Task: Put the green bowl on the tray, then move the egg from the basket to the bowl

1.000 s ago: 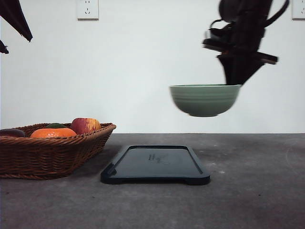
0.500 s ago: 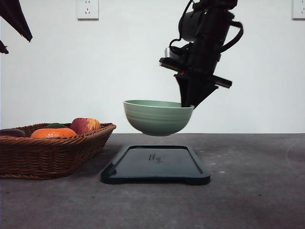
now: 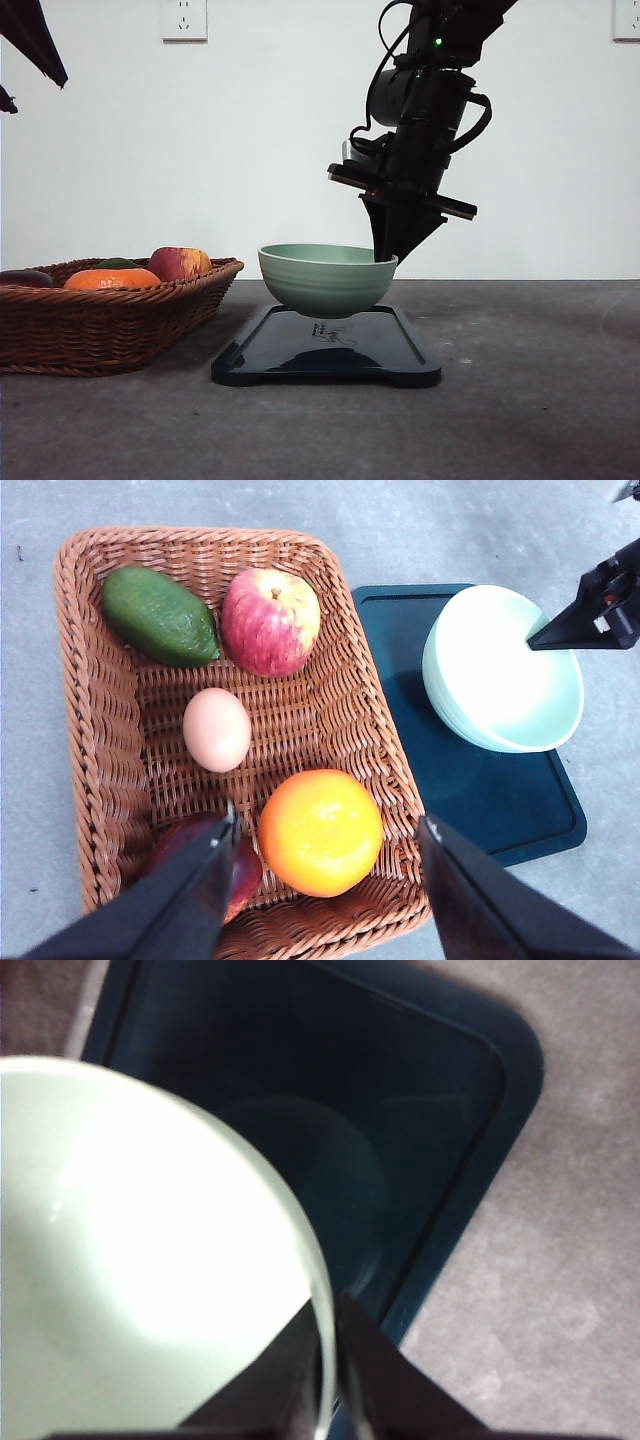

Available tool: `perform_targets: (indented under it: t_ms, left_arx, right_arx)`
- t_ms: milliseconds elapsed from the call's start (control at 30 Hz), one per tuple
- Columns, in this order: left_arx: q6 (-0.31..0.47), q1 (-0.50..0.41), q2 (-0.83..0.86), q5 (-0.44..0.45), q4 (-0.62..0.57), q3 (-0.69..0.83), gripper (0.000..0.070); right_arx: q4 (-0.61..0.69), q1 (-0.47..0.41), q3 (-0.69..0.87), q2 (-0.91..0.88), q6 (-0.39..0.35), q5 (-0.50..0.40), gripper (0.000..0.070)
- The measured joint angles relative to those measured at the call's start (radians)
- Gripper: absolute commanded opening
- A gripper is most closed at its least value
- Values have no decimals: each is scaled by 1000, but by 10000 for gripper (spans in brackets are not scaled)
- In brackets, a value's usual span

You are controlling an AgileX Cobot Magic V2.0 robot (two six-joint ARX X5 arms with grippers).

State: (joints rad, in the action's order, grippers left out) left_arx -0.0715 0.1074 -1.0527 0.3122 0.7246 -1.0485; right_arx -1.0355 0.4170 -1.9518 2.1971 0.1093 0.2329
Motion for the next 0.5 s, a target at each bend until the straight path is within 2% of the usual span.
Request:
perform_targets:
  t_ms: [267, 300, 400, 500]
  left_arx:
    - [0, 0, 0, 0, 0, 0, 350]
    - [0, 0, 0, 0, 1, 0, 350]
    - [0, 0, 0, 0, 1, 0, 350]
    - [0, 0, 0, 0, 3, 0, 350]
  right_arx:
    - [0, 2, -1, 29, 0, 0, 8]
    - [3, 3, -1, 29, 0, 0, 26]
    - [6, 5, -1, 29, 0, 1, 186]
    - [5, 9, -1, 29, 0, 1, 215]
